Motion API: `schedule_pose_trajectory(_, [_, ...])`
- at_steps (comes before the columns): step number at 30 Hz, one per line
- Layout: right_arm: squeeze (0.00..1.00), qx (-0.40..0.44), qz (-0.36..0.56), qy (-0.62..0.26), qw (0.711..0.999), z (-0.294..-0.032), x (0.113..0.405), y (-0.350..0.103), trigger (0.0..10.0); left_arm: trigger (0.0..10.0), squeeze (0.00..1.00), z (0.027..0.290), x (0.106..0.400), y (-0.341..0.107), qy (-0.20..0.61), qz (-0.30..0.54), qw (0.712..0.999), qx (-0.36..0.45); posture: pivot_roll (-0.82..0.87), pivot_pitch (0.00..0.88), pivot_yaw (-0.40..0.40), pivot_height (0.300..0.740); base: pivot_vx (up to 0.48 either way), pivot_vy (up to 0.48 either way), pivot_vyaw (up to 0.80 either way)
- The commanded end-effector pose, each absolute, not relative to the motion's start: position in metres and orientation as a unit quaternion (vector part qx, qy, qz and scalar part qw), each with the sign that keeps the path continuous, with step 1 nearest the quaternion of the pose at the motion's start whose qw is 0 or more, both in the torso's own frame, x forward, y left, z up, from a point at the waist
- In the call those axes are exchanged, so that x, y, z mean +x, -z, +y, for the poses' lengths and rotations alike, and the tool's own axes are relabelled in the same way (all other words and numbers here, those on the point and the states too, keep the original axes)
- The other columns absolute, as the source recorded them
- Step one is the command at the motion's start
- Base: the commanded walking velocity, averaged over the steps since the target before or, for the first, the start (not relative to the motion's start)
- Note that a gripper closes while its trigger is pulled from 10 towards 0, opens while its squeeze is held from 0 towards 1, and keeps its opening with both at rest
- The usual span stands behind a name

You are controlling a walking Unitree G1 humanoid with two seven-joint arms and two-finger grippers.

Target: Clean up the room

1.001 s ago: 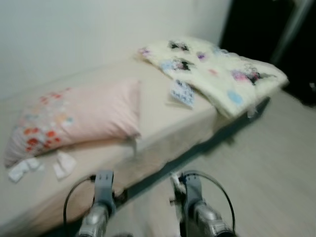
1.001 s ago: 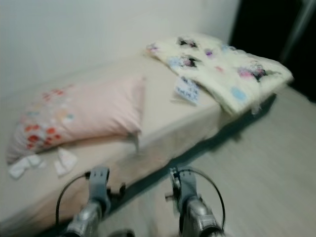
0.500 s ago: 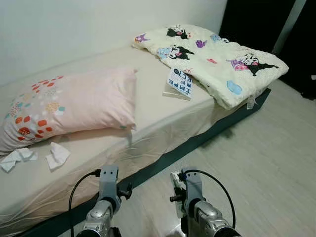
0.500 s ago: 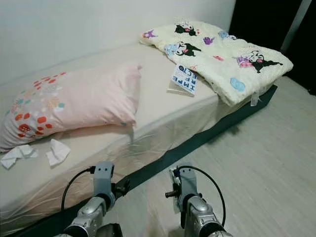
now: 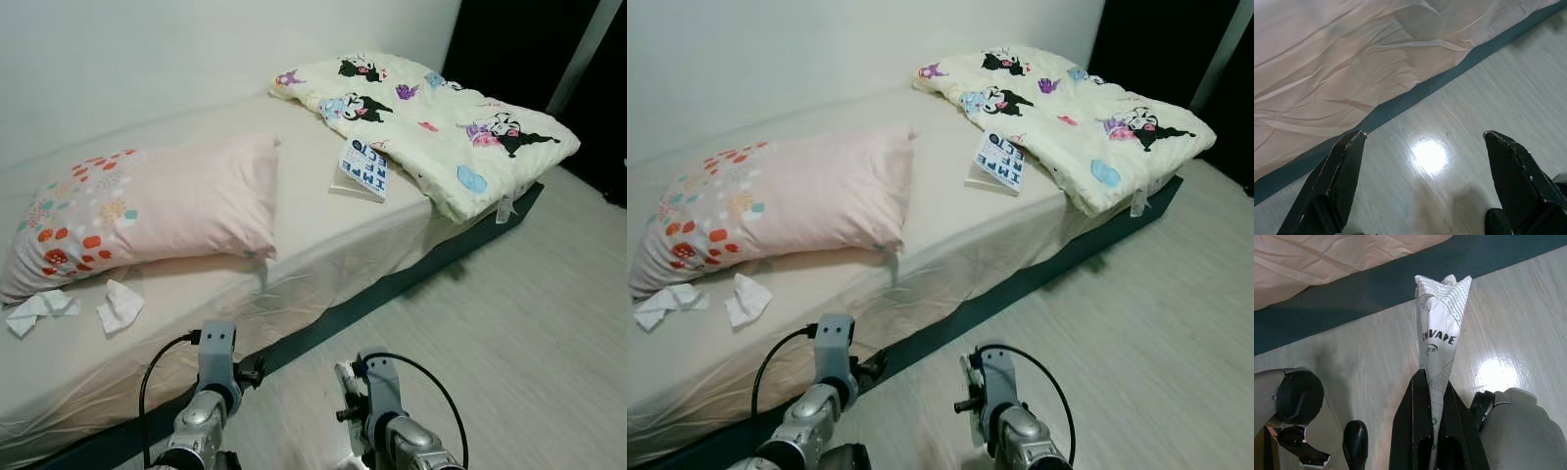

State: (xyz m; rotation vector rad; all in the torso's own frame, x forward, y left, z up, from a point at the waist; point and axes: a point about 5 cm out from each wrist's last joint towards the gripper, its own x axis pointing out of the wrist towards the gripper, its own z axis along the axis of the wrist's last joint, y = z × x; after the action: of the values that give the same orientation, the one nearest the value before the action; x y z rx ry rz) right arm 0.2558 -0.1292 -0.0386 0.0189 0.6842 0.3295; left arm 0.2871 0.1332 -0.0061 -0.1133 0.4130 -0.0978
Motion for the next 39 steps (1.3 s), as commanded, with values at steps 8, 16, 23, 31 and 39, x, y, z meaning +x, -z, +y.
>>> schedule_pose_trajectory(8, [0.0, -0.042, 0.441, -0.137, 0.886, -0.145, 0.21, 0.073, 10.0, 10.0, 0.0, 0.157, 0.257, 0.037, 0.011, 0.296, 0.953, -0.057, -0.05, 0.018, 0.009, 0.645, 0.0, 0.0, 0.0])
schedule_pose_trajectory(16, [0.0, -0.06, 0.511, -0.127, 0.848, -0.157, 0.169, 0.093, 10.0, 10.0, 0.0, 0.192, 0.214, 0.065, -0.064, 0.375, 0.921, -0.087, -0.05, 0.0, 0.01, 0.68, 0.0, 0.0, 0.0])
schedule_pose_trajectory(23, [0.0, -0.067, 0.53, -0.124, 0.836, -0.161, 0.159, 0.098, 10.0, 10.0, 0.0, 0.202, 0.192, 0.076, -0.092, 0.409, 0.903, -0.09, -0.05, 0.0, 0.007, 0.704, 0.0, 0.0, 0.0])
schedule_pose_trajectory(31, [0.0, -0.069, 0.533, -0.12, 0.835, -0.164, 0.16, 0.097, 10.0, 10.0, 0.0, 0.209, 0.175, 0.084, -0.107, 0.438, 0.889, -0.083, -0.05, 0.0, 0.005, 0.738, 0.0, 0.0, 0.0])
schedule_pose_trajectory(39, [0.0, -0.075, 0.522, -0.117, 0.842, -0.167, 0.165, 0.095, 10.0, 10.0, 0.0, 0.21, 0.168, 0.087, -0.107, 0.449, 0.884, -0.08, -0.05, 0.0, -0.003, 0.74, 0.0, 0.0, 0.0])
